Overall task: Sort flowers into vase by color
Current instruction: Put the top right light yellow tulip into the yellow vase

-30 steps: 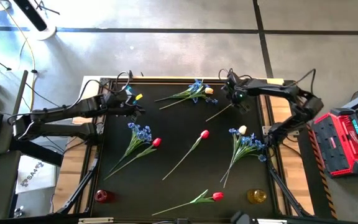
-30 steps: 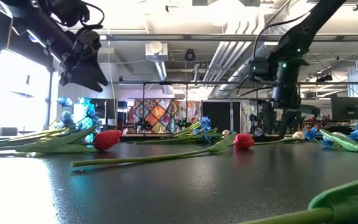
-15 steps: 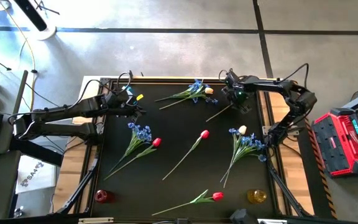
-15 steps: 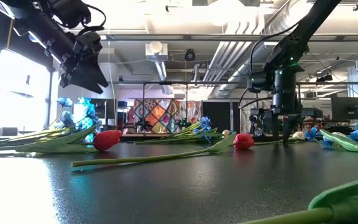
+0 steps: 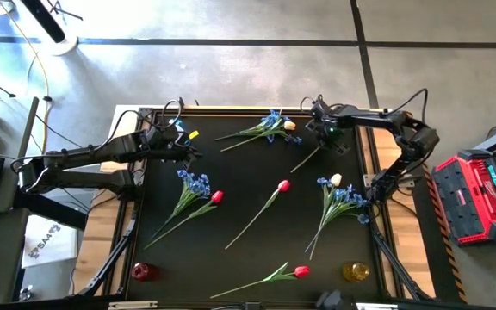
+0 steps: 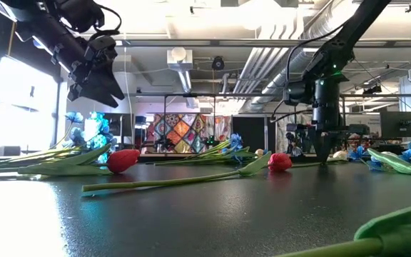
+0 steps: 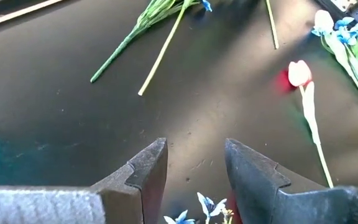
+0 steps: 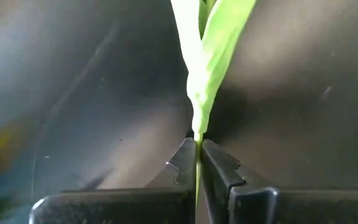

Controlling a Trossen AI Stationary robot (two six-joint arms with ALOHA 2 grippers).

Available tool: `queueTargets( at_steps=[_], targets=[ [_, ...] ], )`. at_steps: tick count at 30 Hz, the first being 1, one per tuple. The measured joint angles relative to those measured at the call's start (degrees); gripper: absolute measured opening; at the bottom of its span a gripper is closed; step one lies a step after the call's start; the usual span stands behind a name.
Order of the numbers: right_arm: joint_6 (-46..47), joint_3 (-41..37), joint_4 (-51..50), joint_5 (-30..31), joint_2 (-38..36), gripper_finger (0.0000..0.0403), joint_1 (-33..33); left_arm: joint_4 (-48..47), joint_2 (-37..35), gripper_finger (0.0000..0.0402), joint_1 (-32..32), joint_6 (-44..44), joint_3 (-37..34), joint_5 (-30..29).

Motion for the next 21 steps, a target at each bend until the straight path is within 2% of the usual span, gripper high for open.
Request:
queueTargets(
  at_steps=[4,7,9,11,15,18,21],
  targets=[
    [-0.57,2.85,0.4,4.78,-4.04,0.0001,2.88,0.27,0.0,0.015,-0.04,-0.02,0.0,0.77],
    [-4.67,5.7,-0.15,8.95,-7.11,0.0001,5.45,0.52,0.0,0.015,-0.26,0.01,0.0,0.77],
    [-10.81,8.31,0.2,12.72,-9.85,0.0001,7.82,0.5,0.0,0.015,-0.26,0.0,0.0,0.78],
    [-20.98,10.8,0.56,17.17,-12.47,0.0001,11.08,0.5,0.0,0.015,-0.28,0.06,0.0,0.78],
    [-40.08,15.28,2.99,26.48,-18.48,0.0,20.77,0.92,0.0,0.015,-0.94,2.1,0.0,0.69],
    [-47.18,17.22,3.63,32.32,-22.89,0.0,28.76,1.94,0.0,0.015,-1.57,2.52,0.0,0.51],
    [-50.47,17.45,3.45,34.69,-27.25,0.0,35.95,4.32,0.0,0.015,-2.49,1.54,0.0,0.52]
  ],
)
